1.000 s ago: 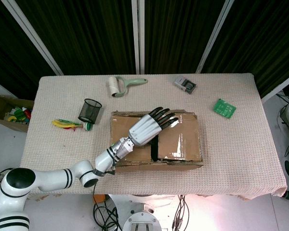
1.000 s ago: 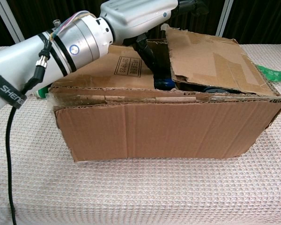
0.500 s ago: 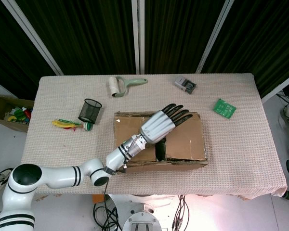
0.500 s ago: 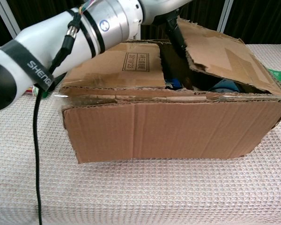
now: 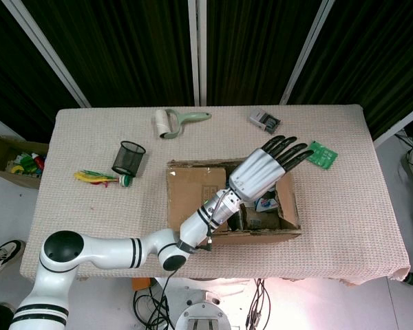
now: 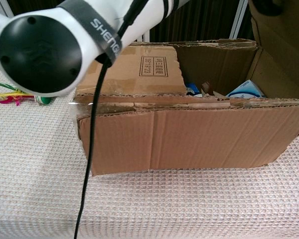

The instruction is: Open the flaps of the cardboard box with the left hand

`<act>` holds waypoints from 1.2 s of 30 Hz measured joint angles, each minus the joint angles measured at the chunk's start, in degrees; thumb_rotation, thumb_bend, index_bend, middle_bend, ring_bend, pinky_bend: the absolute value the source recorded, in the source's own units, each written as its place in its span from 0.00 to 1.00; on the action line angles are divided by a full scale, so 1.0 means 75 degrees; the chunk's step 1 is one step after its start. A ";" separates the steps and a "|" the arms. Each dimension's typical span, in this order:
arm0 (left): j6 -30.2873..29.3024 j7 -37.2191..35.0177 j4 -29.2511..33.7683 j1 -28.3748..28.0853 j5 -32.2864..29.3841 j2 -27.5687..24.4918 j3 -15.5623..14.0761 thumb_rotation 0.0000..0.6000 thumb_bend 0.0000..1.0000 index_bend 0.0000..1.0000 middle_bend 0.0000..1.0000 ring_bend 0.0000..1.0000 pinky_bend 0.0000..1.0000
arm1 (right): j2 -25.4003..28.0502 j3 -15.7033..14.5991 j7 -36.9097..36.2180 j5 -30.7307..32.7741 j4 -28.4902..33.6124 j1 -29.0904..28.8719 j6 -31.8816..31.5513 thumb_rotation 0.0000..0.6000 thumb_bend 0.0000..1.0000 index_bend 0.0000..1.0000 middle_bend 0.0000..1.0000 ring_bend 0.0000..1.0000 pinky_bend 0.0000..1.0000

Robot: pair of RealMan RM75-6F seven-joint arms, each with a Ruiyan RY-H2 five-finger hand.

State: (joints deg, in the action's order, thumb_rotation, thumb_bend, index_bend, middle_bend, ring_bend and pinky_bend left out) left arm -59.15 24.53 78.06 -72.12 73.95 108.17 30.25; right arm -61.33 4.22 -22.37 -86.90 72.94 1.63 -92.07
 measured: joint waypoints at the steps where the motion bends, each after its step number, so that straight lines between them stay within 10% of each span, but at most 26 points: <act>1: -0.0075 -0.0022 -0.0086 -0.0069 -0.0044 0.0092 0.0077 0.94 0.00 0.10 0.13 0.09 0.17 | -0.0004 0.0004 -0.0024 0.0005 -0.0013 0.0002 0.0000 1.00 0.39 0.00 0.00 0.00 0.00; 10: -0.0583 -0.0182 -0.0700 -0.0596 -0.0720 0.0890 0.0625 0.94 0.00 0.10 0.11 0.09 0.16 | -0.0048 0.0013 -0.0154 0.0033 -0.0140 -0.0007 0.0067 1.00 0.39 0.00 0.00 0.00 0.00; 36: -0.0869 0.0125 -0.1495 -0.1570 -0.0918 0.1773 0.0546 0.76 0.00 0.05 0.08 0.08 0.16 | -0.0128 0.0030 -0.0219 0.0076 -0.0307 -0.0029 0.0165 1.00 0.39 0.00 0.00 0.00 0.00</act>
State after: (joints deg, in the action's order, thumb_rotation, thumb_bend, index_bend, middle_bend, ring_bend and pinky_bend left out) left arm -65.67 25.47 66.85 -83.89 67.07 121.47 34.34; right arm -62.29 4.44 -24.01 -86.33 70.64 1.42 -90.84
